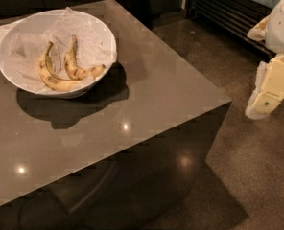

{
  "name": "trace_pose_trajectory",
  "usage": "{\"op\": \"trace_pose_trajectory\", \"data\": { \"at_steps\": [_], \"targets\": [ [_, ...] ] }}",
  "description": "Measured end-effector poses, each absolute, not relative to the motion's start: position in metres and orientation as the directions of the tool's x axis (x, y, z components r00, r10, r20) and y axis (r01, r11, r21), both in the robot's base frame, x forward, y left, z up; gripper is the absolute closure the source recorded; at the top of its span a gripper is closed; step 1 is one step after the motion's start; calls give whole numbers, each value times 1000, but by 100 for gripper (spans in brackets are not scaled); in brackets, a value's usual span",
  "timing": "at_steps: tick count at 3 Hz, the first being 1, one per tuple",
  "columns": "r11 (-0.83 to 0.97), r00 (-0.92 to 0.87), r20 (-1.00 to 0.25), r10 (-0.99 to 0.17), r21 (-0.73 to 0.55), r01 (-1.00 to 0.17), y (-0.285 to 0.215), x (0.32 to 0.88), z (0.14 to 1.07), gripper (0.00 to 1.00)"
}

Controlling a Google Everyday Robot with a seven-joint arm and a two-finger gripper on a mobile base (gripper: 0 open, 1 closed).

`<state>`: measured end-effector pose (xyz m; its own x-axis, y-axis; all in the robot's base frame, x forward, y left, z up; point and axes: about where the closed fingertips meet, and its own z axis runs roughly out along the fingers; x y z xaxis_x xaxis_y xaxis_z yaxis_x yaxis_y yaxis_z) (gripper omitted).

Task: Pick banana from white bowl

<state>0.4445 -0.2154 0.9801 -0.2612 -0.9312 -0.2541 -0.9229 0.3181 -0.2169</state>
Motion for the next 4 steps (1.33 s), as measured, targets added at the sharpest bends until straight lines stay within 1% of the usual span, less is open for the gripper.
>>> {"op": "trace_pose_trajectory", "data": {
  "at_steps": [1,2,3,4],
  "targets": [
    [387,-329,-296,-897,-161,-908,-212,465,981,0],
    [368,-325,-251,-912,-147,-918,-196,491,977,0],
    [374,-326,-268,-907,-154,-914,-193,499,977,0],
    [384,-333,-271,-903,-162,-909,-173,523,979,0]
  ]
}}
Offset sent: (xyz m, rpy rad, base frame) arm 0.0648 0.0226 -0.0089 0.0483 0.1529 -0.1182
